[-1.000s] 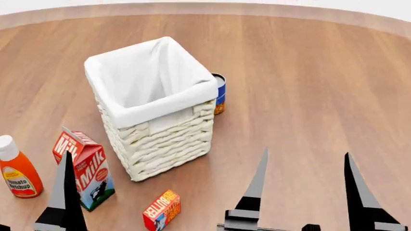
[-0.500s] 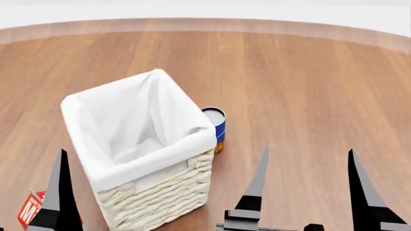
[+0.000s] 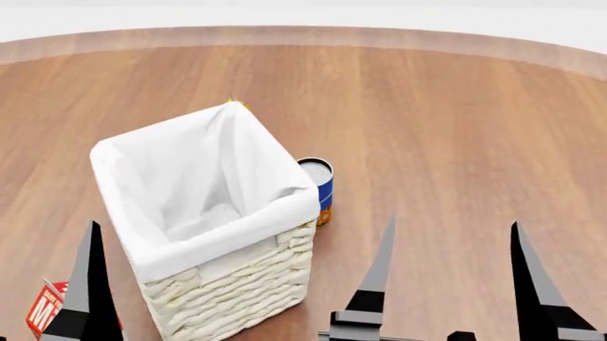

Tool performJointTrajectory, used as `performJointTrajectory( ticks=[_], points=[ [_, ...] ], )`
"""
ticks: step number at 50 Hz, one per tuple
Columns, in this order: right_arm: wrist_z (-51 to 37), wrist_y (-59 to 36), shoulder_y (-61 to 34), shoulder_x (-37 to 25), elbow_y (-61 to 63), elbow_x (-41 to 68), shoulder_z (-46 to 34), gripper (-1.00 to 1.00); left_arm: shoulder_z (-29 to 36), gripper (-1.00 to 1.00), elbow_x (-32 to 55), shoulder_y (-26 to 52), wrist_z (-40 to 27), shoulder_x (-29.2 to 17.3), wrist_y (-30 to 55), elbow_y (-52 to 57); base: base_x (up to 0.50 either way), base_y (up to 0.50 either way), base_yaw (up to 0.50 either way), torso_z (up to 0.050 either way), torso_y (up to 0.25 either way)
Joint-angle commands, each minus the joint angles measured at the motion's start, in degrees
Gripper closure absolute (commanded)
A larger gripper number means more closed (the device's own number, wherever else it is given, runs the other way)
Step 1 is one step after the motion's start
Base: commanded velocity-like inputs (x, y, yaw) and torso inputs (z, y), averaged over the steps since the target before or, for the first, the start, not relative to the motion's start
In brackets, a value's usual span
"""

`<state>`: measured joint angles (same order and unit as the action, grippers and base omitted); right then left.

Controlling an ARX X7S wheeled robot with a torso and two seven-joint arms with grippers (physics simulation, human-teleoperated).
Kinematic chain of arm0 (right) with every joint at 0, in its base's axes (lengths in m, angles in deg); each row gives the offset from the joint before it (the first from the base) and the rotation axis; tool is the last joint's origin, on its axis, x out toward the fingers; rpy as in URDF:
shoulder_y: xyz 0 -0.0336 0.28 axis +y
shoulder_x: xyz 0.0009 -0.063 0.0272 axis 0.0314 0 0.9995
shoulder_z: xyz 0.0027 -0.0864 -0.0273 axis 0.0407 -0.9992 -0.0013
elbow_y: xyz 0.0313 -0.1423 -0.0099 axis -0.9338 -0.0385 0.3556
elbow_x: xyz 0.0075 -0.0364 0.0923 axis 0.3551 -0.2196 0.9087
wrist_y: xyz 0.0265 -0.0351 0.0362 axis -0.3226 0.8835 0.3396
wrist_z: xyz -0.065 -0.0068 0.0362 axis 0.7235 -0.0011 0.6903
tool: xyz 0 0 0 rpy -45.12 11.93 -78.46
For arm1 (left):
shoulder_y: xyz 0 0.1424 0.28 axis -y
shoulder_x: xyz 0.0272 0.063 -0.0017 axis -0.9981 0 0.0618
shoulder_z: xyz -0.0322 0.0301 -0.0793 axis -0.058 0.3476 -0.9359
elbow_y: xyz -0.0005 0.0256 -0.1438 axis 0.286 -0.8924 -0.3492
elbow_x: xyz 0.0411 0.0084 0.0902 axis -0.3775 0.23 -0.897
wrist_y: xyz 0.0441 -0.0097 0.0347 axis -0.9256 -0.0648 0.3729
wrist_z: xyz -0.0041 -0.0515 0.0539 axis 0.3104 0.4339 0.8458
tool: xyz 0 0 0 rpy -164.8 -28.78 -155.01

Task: Pick up the butter and put it in the basket.

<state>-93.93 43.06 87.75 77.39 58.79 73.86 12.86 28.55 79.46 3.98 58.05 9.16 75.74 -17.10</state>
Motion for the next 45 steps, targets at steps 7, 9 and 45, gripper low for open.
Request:
performJointTrajectory(
  ticks=[7,9,45],
  points=[
    [-1.04,-1.24,-0.44,-1.24,-0.40,-1.71,-1.91,-1.00,0.63,-1.00,1.02,0.28,-1.49,-1.31,-0.64,-0.36,0.00,0.41,0.00,0.000,0.000],
    [-1.03,-1.09,-0.37,-1.40,-0.39,-1.69,-2.00,-1.00,0.70,-1.00,1.14,0.31,-1.70,-1.47,-0.52,-0.15,0.00,0.50,0.00,0.000,0.000],
    [-2.80,6.66,1.20,-3.42,0.82,-0.29,-2.21,-1.00,1.94,-1.00,2.54,0.68,-4.57,-3.89,-0.76,0.21,0.00,0.26,0.00,0.000,0.000]
  ],
)
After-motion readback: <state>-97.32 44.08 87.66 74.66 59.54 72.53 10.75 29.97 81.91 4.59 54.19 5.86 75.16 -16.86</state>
